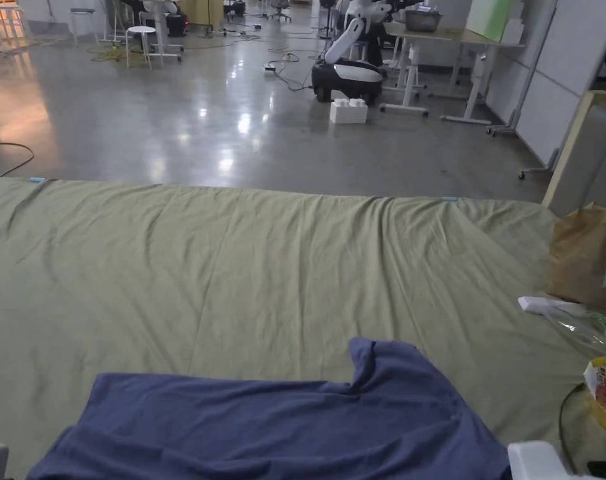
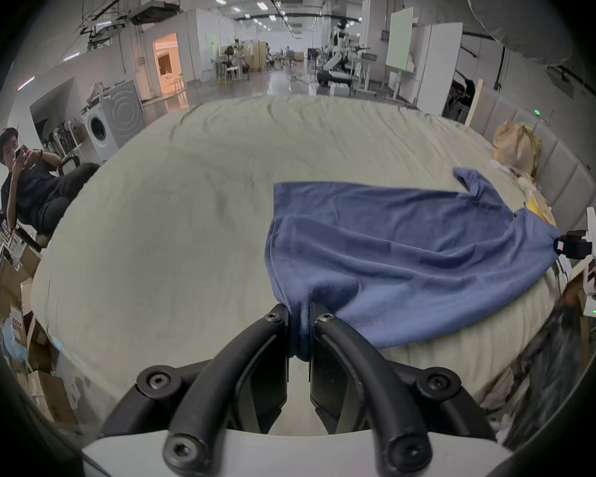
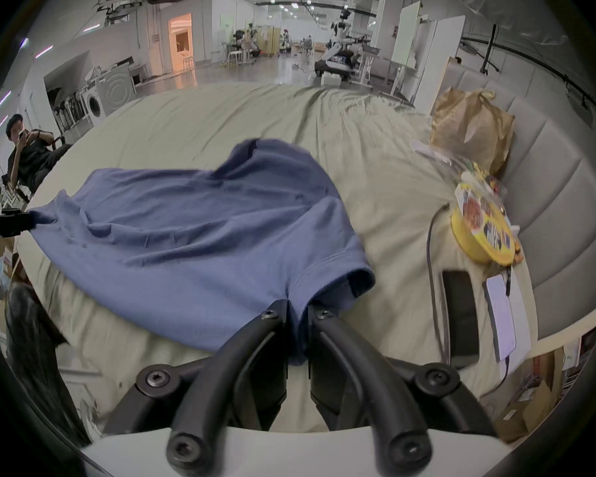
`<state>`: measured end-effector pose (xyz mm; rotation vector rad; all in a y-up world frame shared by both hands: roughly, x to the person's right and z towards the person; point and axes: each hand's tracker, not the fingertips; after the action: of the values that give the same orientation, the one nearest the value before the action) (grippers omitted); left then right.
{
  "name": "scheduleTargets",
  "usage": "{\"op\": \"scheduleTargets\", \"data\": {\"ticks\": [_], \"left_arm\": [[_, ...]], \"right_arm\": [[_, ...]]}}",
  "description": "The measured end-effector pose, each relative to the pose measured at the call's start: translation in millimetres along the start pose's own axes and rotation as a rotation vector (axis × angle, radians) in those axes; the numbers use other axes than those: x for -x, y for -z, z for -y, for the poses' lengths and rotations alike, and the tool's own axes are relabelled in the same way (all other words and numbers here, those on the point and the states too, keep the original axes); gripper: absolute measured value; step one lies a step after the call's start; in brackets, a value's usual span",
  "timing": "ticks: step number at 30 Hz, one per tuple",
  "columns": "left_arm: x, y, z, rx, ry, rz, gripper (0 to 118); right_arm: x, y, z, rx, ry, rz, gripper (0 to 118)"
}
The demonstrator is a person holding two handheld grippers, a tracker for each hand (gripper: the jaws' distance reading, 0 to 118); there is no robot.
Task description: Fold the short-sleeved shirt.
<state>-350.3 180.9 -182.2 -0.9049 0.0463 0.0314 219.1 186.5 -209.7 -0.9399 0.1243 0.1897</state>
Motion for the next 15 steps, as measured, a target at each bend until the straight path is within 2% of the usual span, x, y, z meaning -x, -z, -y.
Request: {"op": "scheduleTargets", "data": {"ticks": [6,7,15], "left_arm": [[-28.0,-14.3,48.8,0.085,-0.015,-0.005,10],[-13.5,-7.7,56.1,0.101,-0.014,-0.008,10],[-21.1,21.7,64.1,0.219,0.06,-0.062,10]], "right_arm": [[9.0,14.0,48.2,0.106,-0.003,0.004,10],[10.0,17.5,51.9,0.112,0.004,0.002,10],[25.6,30.0,53.1,0.14,-0.047,0.05,12]]}}
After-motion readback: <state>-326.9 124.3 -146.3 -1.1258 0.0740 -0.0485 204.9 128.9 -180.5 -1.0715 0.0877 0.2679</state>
